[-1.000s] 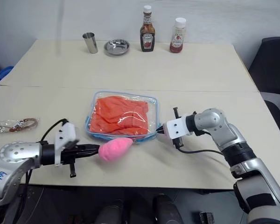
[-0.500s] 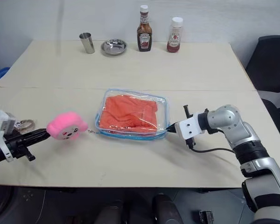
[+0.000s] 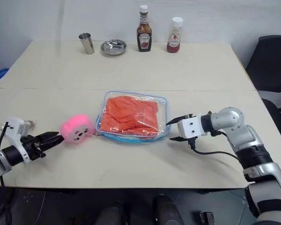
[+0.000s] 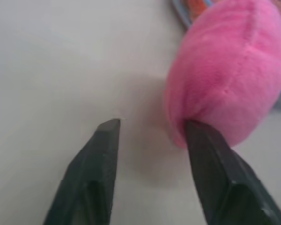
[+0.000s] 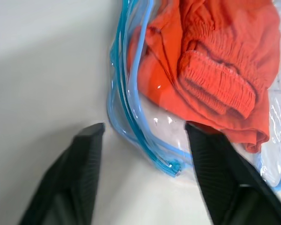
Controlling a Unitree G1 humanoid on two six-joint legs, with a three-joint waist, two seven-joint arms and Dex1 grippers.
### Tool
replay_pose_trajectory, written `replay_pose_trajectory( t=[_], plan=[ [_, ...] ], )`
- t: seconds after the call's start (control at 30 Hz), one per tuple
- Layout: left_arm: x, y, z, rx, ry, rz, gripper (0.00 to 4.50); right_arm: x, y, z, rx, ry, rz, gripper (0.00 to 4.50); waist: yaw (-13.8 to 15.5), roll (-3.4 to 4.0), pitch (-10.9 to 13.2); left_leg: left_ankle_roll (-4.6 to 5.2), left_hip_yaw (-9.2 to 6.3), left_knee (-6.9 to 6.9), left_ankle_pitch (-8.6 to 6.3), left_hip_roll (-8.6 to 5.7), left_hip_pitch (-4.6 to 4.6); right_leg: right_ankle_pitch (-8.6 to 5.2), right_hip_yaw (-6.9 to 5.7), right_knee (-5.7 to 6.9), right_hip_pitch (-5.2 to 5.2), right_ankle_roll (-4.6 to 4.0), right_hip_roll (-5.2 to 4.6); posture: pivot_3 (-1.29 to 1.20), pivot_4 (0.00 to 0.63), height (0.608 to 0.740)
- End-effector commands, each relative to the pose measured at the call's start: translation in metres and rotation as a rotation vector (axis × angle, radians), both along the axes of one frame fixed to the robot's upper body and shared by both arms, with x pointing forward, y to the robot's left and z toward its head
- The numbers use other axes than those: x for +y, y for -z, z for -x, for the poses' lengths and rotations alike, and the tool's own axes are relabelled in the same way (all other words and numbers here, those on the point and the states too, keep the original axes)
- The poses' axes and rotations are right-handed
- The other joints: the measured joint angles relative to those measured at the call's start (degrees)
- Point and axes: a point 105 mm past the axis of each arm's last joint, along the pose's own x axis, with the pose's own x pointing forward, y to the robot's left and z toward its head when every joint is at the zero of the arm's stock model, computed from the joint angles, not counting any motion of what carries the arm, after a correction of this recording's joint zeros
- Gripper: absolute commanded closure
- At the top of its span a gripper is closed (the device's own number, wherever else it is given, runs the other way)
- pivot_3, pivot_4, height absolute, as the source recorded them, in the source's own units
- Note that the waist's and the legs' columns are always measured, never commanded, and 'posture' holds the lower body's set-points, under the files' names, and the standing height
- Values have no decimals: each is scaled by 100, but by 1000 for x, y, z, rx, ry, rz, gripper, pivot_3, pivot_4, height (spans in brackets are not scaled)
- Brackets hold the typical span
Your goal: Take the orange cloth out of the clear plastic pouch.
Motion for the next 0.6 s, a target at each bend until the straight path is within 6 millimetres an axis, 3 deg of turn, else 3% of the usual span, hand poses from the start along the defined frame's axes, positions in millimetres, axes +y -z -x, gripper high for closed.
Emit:
replay_pose_trajectory(
  t=[0.03,0.1,0.17,0.27,0.33,0.47,0.6],
  plan=[
    [21,-20,-7,-20,-120,37,1952,1,-28,13,4,33,-105,1043,5,0,0,0,0,0,0,0,-1,0,-1,-1,0,0,0,0,150,740],
    [20,-36,-11,-47,-122,64,1952,4,-35,23,36,47,-152,1043,35,-3,-1,0,-2,0,0,-1,-5,0,-2,-1,-1,0,-2,0,150,740],
    [5,-58,-14,-103,-48,87,1952,6,-41,32,68,69,-195,1043,68,-4,-2,-1,-4,0,0,-1,-5,0,-4,-2,0,0,-2,0,150,740],
    [-65,-97,1,-209,343,43,1952,10,-46,46,110,100,-239,1043,98,-6,-1,-6,-6,0,-2,0,-7,0,-5,-3,0,0,-1,0,150,740],
    [-111,-106,21,-239,622,-18,1952,11,-44,53,136,114,-247,1043,116,-6,-1,-8,-6,-1,-3,-1,-7,0,-4,-9,3,0,-2,0,150,740],
    [-142,-89,29,-212,847,-200,1952,13,-42,61,189,127,-256,1043,107,2,2,-13,-5,-1,-2,-6,0,0,3,-13,7,0,-1,0,150,740],
    [-138,-41,-1,-225,980,-642,1952,18,-42,70,239,130,-279,1043,80,14,8,-27,-4,-7,10,-3,9,0,9,-4,5,-1,12,0,150,740]
  ],
)
